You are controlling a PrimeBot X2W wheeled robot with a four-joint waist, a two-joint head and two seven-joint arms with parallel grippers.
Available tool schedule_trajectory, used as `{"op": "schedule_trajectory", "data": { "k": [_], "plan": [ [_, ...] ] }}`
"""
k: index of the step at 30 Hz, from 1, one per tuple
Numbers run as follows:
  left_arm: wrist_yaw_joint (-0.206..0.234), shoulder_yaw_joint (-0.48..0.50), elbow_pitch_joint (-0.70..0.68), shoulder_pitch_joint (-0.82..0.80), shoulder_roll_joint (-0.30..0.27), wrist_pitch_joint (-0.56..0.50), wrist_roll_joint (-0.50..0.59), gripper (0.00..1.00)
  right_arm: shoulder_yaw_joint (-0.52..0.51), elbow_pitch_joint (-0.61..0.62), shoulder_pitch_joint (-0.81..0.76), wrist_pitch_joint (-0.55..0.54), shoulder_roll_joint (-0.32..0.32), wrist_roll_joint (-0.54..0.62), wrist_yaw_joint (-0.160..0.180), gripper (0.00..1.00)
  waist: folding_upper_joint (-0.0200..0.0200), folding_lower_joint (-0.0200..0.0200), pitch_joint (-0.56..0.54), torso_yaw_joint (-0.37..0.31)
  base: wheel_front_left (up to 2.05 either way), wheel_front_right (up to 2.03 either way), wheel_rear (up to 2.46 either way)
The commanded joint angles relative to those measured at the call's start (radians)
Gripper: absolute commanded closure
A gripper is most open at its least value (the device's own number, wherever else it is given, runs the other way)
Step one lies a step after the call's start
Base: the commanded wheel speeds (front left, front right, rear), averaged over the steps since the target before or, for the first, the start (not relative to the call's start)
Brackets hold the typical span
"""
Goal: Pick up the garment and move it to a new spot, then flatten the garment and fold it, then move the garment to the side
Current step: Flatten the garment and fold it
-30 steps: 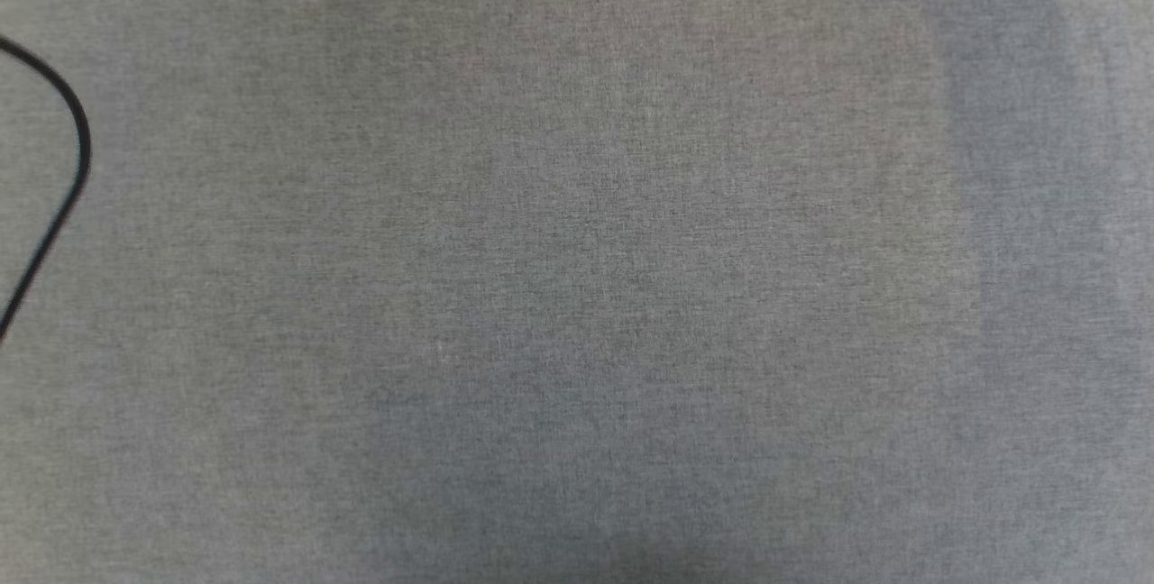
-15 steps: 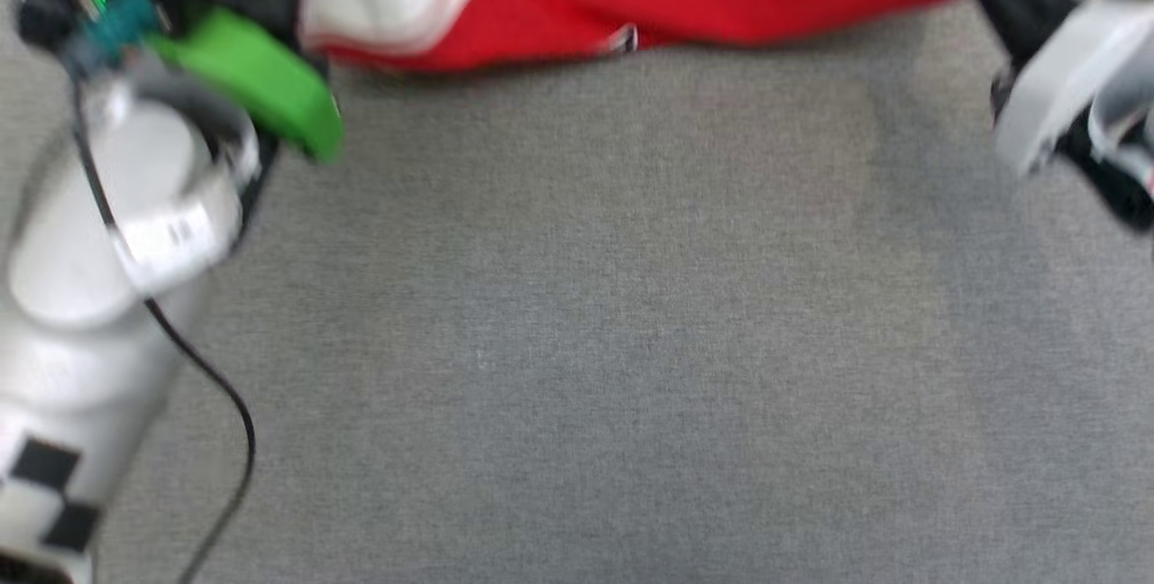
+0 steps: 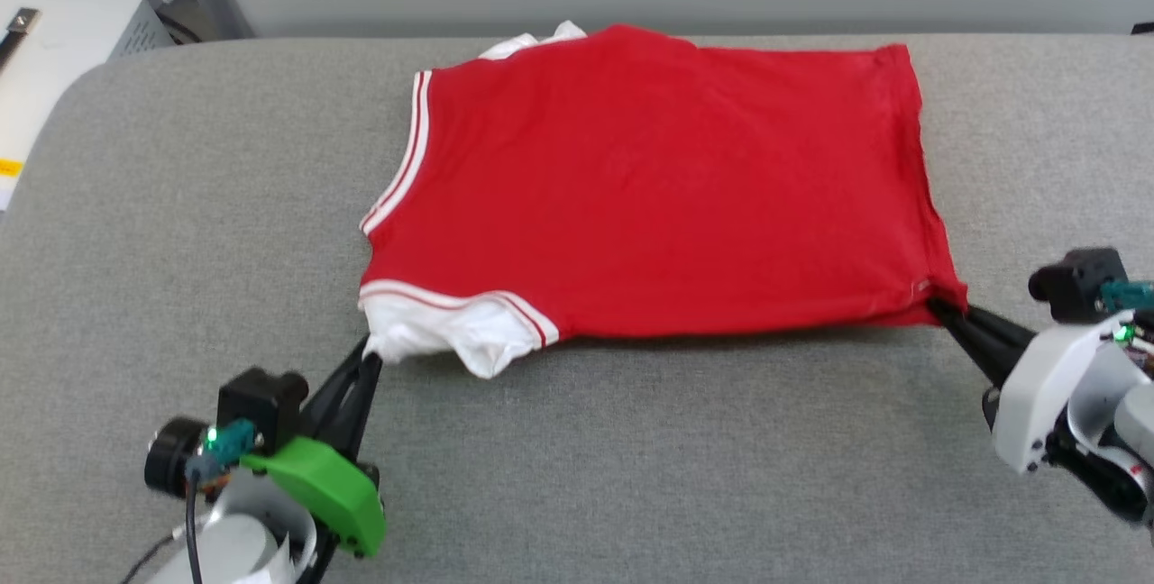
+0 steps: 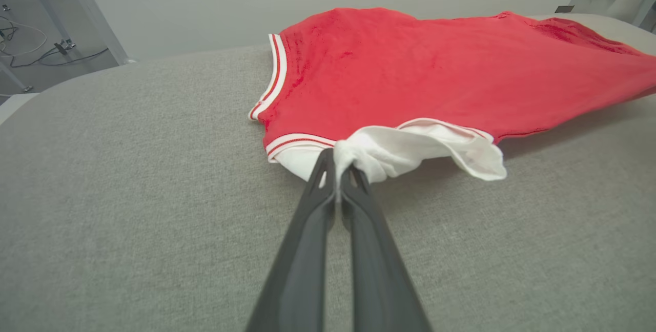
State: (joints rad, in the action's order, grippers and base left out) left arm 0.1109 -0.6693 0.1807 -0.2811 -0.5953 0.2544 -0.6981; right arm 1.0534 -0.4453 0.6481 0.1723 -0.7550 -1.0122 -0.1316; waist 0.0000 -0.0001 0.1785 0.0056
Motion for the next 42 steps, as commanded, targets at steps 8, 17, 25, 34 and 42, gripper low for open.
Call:
{"op": "schedule_trajectory", "data": {
  "k": [8,17,25,34,42],
  "plan": [
    [0.063,-0.008,-0.076,0.246,-0.002,-0.011,-0.112,1.0,-0.043,0.053,-0.239,0.021,-0.055,-0.052,0.001,1.0,0.0,0.0001,-0.132,0.011,0.0,0.0,0.0],
    [0.048,-0.053,-0.136,0.419,-0.028,-0.097,-0.216,1.0,-0.102,0.162,-0.459,-0.025,-0.109,-0.091,0.001,1.0,0.0,0.0001,-0.17,0.011,0.0,0.0,0.0],
    [0.035,-0.08,-0.142,0.439,-0.026,-0.116,-0.223,1.0,-0.199,0.218,-0.564,-0.069,-0.13,-0.086,0.001,1.0,0.0,0.0001,-0.162,0.012,0.0,0.0,0.0],
    [-0.009,-0.06,-0.105,0.255,-0.033,-0.089,-0.133,1.0,-0.343,0.261,-0.548,-0.109,-0.089,-0.036,0.001,1.0,0.0,0.0001,-0.129,0.01,0.0,0.0,0.0],
    [-0.062,-0.051,-0.024,0.003,-0.022,-0.141,-0.063,1.0,-0.425,0.284,-0.474,-0.185,-0.05,-0.004,0.001,1.0,0.0,0.0001,-0.072,-0.018,0.0,0.0,0.0]
  ]
}}
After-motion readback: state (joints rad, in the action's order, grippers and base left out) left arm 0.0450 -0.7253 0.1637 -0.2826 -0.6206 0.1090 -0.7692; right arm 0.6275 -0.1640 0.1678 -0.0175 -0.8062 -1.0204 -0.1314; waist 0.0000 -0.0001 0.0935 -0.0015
